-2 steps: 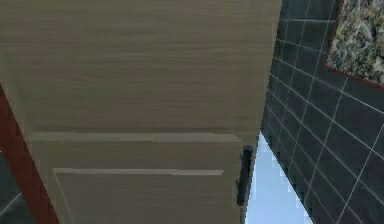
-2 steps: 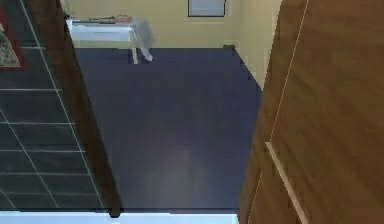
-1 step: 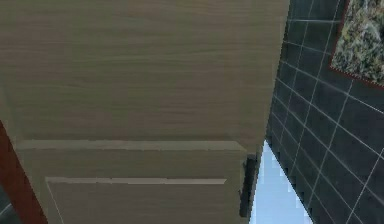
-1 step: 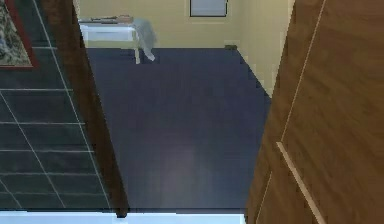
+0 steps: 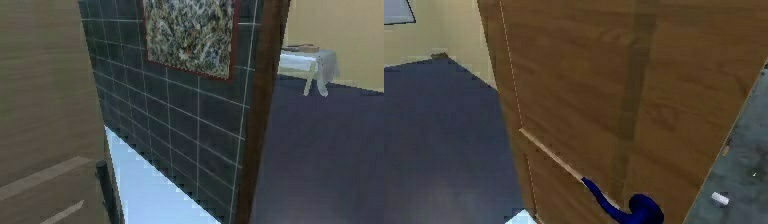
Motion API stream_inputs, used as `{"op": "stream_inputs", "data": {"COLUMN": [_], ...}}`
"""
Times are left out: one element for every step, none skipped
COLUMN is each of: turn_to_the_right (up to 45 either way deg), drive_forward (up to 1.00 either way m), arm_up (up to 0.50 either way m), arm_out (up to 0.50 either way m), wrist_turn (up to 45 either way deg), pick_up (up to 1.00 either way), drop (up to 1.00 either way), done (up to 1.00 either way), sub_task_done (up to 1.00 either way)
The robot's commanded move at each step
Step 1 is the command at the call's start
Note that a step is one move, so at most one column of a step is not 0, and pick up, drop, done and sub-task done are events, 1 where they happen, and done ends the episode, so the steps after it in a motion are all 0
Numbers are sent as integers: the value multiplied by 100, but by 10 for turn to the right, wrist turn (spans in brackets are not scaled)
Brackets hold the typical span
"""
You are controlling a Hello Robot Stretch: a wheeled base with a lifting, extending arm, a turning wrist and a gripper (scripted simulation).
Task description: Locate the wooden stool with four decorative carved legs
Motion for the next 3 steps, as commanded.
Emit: {"op": "stream_inputs", "data": {"turn_to_the_right": [270,0,-420], "drive_forward": [0,30,0], "arm_up": [0,0,0], "arm_out": [0,0,0], "wrist_turn": [0,0,0], "pick_up": [0,0,0], "drop": [0,0,0], "done": [0,0,0], "sub_task_done": [0,0,0]}}
